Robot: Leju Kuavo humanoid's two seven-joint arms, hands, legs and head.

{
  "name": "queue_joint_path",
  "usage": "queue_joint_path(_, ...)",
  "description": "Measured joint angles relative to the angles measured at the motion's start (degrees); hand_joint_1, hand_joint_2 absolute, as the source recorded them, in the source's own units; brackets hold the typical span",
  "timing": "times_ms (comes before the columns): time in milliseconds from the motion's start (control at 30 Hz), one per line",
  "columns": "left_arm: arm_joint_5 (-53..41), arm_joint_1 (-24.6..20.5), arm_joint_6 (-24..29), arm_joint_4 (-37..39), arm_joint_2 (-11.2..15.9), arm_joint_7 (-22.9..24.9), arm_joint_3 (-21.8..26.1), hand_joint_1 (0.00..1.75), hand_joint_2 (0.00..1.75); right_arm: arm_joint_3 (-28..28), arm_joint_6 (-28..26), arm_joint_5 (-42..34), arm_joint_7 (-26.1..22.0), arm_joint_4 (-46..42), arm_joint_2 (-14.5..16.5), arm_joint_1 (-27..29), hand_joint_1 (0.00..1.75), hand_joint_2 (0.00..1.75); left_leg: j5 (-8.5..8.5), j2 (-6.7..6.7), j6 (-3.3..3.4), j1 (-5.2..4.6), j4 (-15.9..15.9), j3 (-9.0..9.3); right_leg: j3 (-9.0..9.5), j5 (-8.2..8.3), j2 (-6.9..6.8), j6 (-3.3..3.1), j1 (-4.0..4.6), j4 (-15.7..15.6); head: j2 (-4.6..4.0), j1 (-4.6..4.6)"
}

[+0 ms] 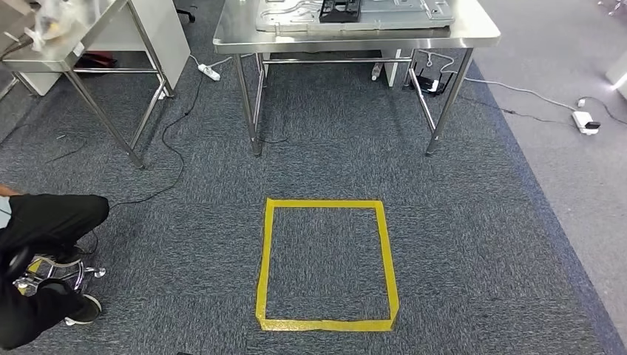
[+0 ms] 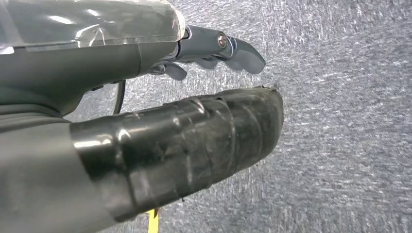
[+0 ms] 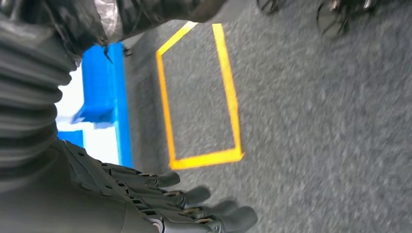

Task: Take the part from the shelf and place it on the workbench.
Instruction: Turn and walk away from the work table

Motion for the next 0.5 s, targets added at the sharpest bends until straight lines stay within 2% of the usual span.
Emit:
queue_joint_path(33,0.1,0.1,0.0,0.0,-0.1,-0.2,0.0,0.00,0.00,-0.2,0.3,-0.1,-0.3,0.1,0.2,0.0,0.00,0.00,0.73,0.13,0.42,0.13,-0.1,-0.51,-0.57,-1.27,0.10,0.21,-0.02,1.3,0.00,0.02)
queue_joint_path(67,0.2,0.2,0.0,0.0,-0.1,-0.3,0.0,0.00,0.00,-0.4,0.4,0.0,-0.6,0.2,0.2,0.1,0.00,0.00,1.43,0.28,0.74,0.23,-0.2,-1.17,-1.53,-3.52,0.21,0.35,-0.07,3.9,0.00,0.05)
queue_joint_path(133,0.4,0.3,0.0,0.0,0.0,-0.3,0.1,0.00,0.00,-0.5,0.5,0.2,-0.9,0.3,0.3,0.2,0.00,0.00,2.41,0.46,1.02,0.16,0.3,-2.87,-3.66,-8.91,0.32,0.69,-0.10,11.4,0.00,0.08)
queue_joint_path(167,0.4,0.4,0.0,0.0,0.0,-0.3,0.1,0.00,0.00,-0.5,0.5,0.3,-0.9,0.4,0.3,0.2,0.00,0.00,2.82,0.52,0.93,0.15,0.6,-3.77,-3.99,-10.62,0.32,0.88,-0.14,14.4,0.00,0.08)
queue_joint_path(200,0.4,0.4,0.0,0.0,0.0,-0.3,0.1,0.00,0.00,-0.5,0.5,0.4,-1.0,0.4,0.3,0.2,0.00,0.00,3.12,0.54,0.81,0.16,1.1,-4.62,-3.20,-11.26,0.32,1.03,-0.21,15.3,0.00,0.08)
queue_joint_path(233,0.4,0.4,0.0,0.0,0.0,-0.3,0.1,0.00,0.00,-0.5,0.5,0.5,-1.0,0.5,0.3,0.2,0.00,0.00,3.32,0.55,0.69,0.18,1.6,-5.39,-1.19,-10.94,0.31,1.10,-0.30,14.0,0.00,0.08)
queue_joint_path(300,0.4,0.4,0.0,0.0,-0.1,-0.3,0.1,0.00,0.00,-0.5,0.5,0.5,-1.0,0.5,0.3,0.1,0.00,0.00,3.38,0.54,0.35,0.18,2.9,-6.58,5.01,-9.31,0.28,0.93,-0.42,6.2,0.00,0.08)
queue_joint_path(333,0.4,0.4,0.0,0.0,-0.1,-0.3,0.1,0.00,0.00,-0.5,0.5,0.6,-1.0,0.5,0.3,0.0,0.00,0.00,3.30,0.55,0.11,0.12,3.6,-7.11,7.30,-8.80,0.30,0.67,-0.33,2.7,0.00,0.04)
queue_joint_path(367,0.4,0.4,0.0,0.0,-0.1,-0.3,0.1,0.00,0.00,-0.5,0.5,0.6,-1.0,0.6,0.3,0.0,0.00,0.00,3.25,0.56,-0.19,0.06,4.1,-7.51,8.62,-8.66,0.31,0.38,-0.19,0.5,0.00,0.01)
queue_joint_path(433,0.4,0.3,0.0,0.0,0.0,-0.3,0.1,0.00,0.00,-0.5,0.5,0.9,-0.7,0.6,0.4,0.0,0.00,0.00,3.34,0.59,-0.83,0.04,4.6,-7.90,8.74,-8.60,0.35,-0.18,0.10,-0.2,0.00,-0.05)
queue_joint_path(500,0.4,0.3,0.0,0.0,0.0,-0.2,0.1,0.00,0.00,-0.5,0.5,1.3,-0.2,0.7,0.7,0.0,0.00,0.00,3.00,0.45,-1.45,0.15,5.1,-8.13,8.58,-8.10,0.31,-0.94,-0.11,-0.6,0.00,-0.04)
